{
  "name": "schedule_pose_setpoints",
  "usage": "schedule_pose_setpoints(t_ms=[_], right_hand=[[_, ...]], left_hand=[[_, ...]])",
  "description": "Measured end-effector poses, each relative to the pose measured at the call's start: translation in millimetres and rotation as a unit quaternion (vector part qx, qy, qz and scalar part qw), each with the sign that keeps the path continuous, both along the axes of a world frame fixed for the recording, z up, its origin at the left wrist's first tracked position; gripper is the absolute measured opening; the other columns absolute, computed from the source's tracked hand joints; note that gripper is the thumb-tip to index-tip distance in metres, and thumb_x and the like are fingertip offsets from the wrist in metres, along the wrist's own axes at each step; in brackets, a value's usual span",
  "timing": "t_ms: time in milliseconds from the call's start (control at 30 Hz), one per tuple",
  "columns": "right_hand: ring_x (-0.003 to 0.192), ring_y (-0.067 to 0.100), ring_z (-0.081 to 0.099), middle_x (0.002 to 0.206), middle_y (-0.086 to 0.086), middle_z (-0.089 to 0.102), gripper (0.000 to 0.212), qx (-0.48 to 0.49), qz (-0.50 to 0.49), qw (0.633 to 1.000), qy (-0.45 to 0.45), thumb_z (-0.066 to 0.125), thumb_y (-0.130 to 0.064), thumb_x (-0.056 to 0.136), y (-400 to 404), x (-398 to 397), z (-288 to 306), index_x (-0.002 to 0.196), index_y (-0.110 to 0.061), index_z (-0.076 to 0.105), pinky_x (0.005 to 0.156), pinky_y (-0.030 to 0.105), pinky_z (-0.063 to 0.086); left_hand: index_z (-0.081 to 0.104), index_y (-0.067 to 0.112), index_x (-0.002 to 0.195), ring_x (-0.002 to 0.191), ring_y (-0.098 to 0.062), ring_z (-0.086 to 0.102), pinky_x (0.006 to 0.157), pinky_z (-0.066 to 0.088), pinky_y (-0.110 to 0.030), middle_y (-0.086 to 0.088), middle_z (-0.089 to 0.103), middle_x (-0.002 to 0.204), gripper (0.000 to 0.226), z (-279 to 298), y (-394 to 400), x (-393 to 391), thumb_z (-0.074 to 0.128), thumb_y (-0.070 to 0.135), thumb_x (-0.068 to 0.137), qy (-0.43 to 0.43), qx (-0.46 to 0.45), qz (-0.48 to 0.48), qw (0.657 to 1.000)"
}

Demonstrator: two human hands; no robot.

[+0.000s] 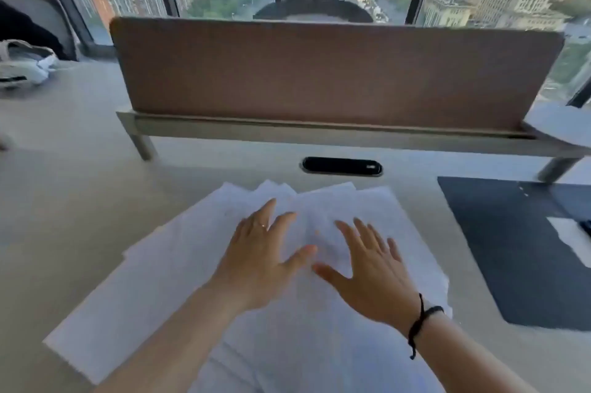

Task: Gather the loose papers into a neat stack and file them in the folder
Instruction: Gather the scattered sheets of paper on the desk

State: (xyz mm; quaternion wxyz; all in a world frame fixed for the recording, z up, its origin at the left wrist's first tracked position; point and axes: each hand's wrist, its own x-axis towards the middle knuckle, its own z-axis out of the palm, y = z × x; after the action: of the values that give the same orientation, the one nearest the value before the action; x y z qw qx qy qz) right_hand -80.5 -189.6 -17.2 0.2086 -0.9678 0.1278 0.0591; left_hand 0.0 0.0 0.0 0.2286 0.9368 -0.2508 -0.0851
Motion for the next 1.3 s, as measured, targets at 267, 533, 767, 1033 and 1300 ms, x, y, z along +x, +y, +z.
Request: schedule_pose_setpoints(t_ms=[267,533,767,1033,1300], right_hand=[[0.147,0.018,0.027,0.15,-0.006,0.04,0.077,-0.118,0.005,0.988,-0.101,0.022,-0.087,0.077,2.8,-32.9,-73.7,0.137,-0.041,0.037,0.116,0.045,0.02],[0.153,0.02,0.019,0.164,-0.006,0.027,0.123,-0.094,-0.036,0.994,-0.048,0.026,-0.104,0.054,-18.7,-81.7,-55.5,0.155,-0.035,0.024,0.12,0.05,0.017],[0.146,0.023,0.029,0.157,-0.002,0.035,0.123,-0.112,-0.051,0.991,-0.044,0.036,-0.104,0.052,-14.3,-87.3,-50.4,0.15,-0.031,0.033,0.114,0.046,0.024],[0.127,0.026,0.05,0.133,0.0,0.054,0.11,-0.115,-0.102,0.984,-0.088,0.056,-0.096,0.054,-11.3,-76.8,-47.8,0.136,-0.024,0.046,0.101,0.042,0.036],[0.055,0.012,0.048,0.061,-0.004,0.052,0.025,0.102,-0.153,0.973,-0.136,0.073,-0.026,0.091,-28.5,-69.1,-28.3,0.075,-0.008,0.063,0.046,0.023,0.029]], left_hand=[[0.025,0.037,0.154,0.154,-0.018,0.011,0.124,0.007,-0.046,0.0,0.011,0.168,0.1,-76.5,27.1,-30.9,0.023,0.092,0.071,-0.092,0.066,0.002,0.994],[0.031,0.032,0.152,0.152,-0.022,0.021,0.12,0.018,-0.05,-0.003,0.022,0.166,0.085,-71.6,101.5,-43.9,0.029,0.081,0.084,-0.086,0.091,0.121,0.985],[0.028,0.034,0.151,0.153,-0.03,0.014,0.121,0.014,-0.051,-0.01,0.014,0.167,0.085,-84.4,117.9,-46.4,0.026,0.083,0.082,-0.059,0.09,0.171,0.979],[0.02,0.038,0.155,0.154,-0.028,0.012,0.123,0.009,-0.049,-0.005,0.013,0.168,0.078,-82.6,105.7,-29.7,0.022,0.078,0.088,-0.049,0.063,0.131,0.988],[0.028,0.038,0.153,0.152,-0.018,0.02,0.121,0.015,-0.041,0.004,0.022,0.166,0.064,-74.7,102.3,-34.0,0.027,0.066,0.096,-0.041,0.01,0.122,0.992]])
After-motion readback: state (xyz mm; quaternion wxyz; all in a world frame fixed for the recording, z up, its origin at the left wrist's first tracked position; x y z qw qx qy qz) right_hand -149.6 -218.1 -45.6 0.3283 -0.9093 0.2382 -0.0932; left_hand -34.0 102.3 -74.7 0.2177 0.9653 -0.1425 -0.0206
